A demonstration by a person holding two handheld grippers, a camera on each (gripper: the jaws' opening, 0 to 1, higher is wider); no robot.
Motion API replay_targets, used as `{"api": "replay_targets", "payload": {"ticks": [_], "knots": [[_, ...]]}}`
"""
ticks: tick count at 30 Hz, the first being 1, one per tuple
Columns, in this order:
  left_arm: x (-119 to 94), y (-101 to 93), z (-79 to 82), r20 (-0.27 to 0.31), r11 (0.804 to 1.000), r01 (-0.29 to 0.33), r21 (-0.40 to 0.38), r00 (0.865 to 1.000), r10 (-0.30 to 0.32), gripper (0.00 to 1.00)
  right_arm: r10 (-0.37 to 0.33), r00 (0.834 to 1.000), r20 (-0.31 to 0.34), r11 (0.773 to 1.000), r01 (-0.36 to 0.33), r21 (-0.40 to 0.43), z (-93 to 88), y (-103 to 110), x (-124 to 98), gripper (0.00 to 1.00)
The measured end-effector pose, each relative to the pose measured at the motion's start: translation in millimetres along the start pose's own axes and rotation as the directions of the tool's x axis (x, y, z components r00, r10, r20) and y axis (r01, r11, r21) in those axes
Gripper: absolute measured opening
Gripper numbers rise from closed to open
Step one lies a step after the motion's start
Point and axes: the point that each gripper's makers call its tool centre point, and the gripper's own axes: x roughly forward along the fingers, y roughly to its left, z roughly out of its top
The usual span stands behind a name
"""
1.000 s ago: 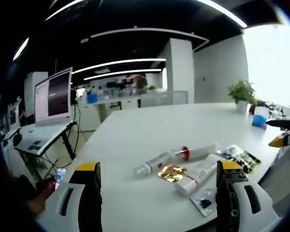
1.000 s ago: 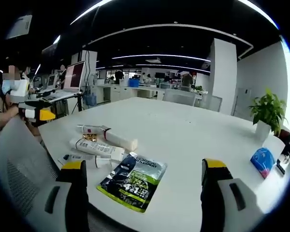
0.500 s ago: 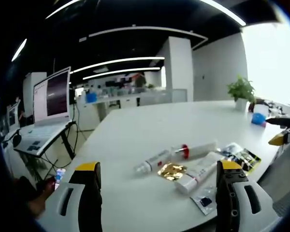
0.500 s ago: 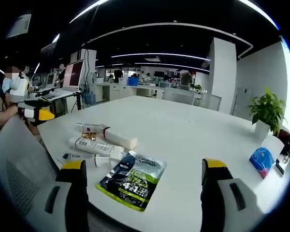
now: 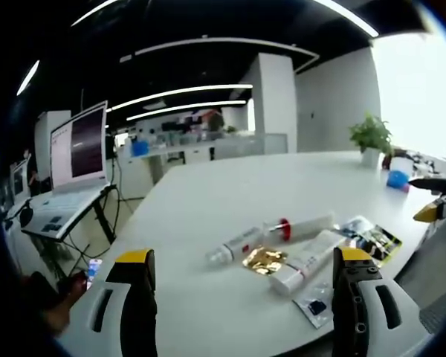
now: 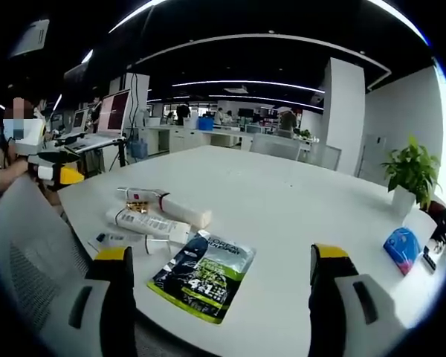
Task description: Arrange the skincare products in the storage area until every visible bottle or jar stands upright without overlapping.
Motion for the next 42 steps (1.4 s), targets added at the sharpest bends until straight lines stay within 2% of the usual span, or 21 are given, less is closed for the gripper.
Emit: {"api": "replay_targets", "payload": {"ticks": [27,42], "knots": [[-0.6,-2.7,-6.3,-0.041,1.000,0.013,0.023,0.999,-0.012,0.97,0.016,1.000,-0.022,1.000,-0.016,-0.013,-3.1,3.2,-0.7,0.99],[-0.3,-2.1,-4.5,-0.026,1.000,0.014,0.016,1.000,-0.014,0.97,0.012,0.999,-0.039,1.000,-0.012,-0.017,-6.2,3.5,-0.8,0.99]]}}
